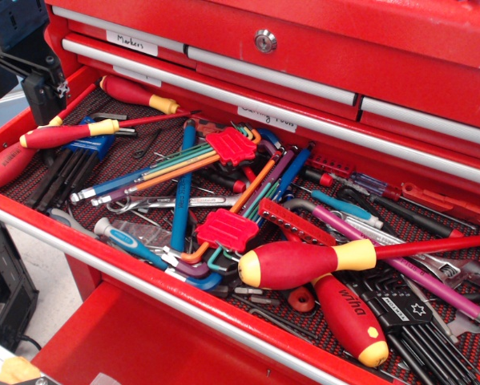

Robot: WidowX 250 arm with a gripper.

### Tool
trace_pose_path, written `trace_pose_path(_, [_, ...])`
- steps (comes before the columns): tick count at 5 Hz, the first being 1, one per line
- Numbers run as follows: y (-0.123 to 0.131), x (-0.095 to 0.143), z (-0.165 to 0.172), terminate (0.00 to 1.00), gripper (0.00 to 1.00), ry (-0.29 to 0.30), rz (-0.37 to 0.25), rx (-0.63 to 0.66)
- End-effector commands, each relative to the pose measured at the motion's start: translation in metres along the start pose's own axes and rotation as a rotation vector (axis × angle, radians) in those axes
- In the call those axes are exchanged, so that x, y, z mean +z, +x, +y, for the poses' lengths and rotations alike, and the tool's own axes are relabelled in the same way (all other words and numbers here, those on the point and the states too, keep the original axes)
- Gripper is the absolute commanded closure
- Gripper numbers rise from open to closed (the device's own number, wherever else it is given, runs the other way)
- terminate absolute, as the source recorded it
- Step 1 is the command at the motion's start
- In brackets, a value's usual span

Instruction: Pick up bit holder

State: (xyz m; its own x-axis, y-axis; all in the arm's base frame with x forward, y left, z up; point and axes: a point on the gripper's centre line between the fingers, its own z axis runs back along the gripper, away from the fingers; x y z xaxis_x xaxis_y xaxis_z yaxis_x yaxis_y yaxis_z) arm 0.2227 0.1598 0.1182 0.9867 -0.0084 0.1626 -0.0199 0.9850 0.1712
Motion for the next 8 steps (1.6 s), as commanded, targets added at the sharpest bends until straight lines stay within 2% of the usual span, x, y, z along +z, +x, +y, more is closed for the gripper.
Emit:
trace_pose_path(1, [0.000,0.000,0.000,0.00,0.00,0.000,0.000,0.000])
trace_pose_path(2, [0.015,0.011,-0.029,0.00,0.00,0.024,0.021,0.132])
trace_pose_path(3, [0.016,0.020,-0.062,0.00,0.00,-0.003,0.012,-0.120])
trace_pose_path(4, [0.014,0.024,-0.093,0.00,0.00,-0.074,0.017,-0.366])
trace_pose_path(5, [0.017,0.020,-0.127,0.00,0.00,-0.106,0.002,-0.615])
trace_pose_path(6, [0.019,0.009,-0.152,0.00,0.00,-0.113,-0.090,-0.853])
trace_pose_path(7, [0.033,-0.002,-0.161,0.00,0.00,-0.111,-0.151,-1.015])
trace_pose_path(8, [0.046,-0.020,-0.169,0.00,0.00,-0.151,-0.169,-1.239])
